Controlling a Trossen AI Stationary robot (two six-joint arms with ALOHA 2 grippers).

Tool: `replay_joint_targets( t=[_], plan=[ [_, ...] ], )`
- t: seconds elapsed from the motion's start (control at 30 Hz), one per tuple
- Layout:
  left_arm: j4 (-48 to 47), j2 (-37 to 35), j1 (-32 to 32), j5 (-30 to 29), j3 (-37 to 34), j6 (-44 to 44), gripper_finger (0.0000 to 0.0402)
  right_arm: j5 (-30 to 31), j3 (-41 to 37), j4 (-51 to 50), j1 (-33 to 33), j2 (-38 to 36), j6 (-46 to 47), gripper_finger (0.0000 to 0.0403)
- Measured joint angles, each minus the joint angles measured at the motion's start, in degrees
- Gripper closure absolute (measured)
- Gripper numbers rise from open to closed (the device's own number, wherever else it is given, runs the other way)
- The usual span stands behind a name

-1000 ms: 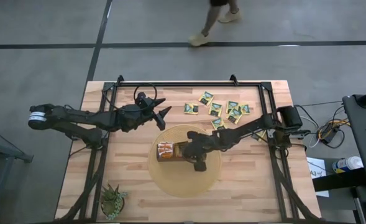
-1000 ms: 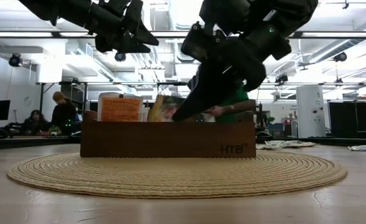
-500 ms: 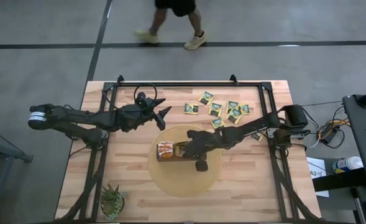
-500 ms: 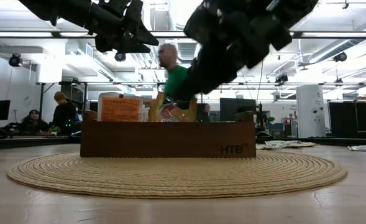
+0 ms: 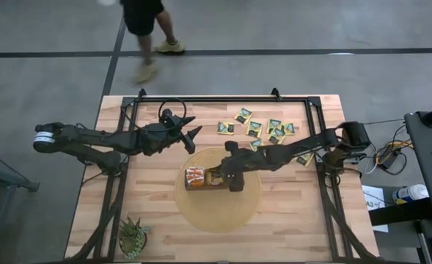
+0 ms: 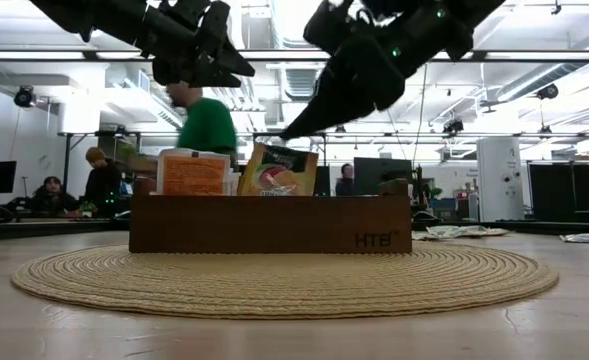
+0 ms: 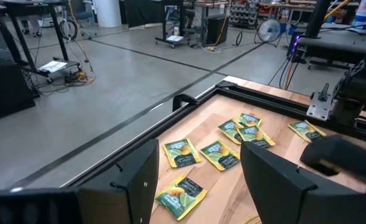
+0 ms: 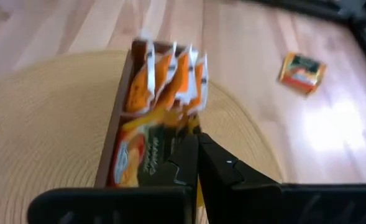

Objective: Pick & Place Tea
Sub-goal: Put the orange tea bag into the middle section of the wooden organizer

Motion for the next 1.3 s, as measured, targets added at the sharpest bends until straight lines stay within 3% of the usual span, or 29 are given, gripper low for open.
replay_joint_targets(
  t=[0.3,0.73,1.0,1.3],
  plan=[
    [-0.02,0.0,0.04,-0.21,0.0,0.0,0.0182,-5.88,-0.13,-1.07,0.19,2.62,1.76,0.0394],
    [-0.17,0.0,0.04,-0.26,0.0,-0.04,0.0182,-4.74,-0.11,0.49,-0.12,0.32,1.8,0.0394],
    [-0.24,0.0,0.0,-0.26,0.0,-0.17,0.0182,-19.88,-0.13,0.86,-0.06,-0.89,1.35,0.0394],
    [-0.26,0.0,0.0,-0.26,0.0,-0.17,0.0182,-20.72,-0.13,0.39,0.08,1.09,1.34,0.0394]
  ],
)
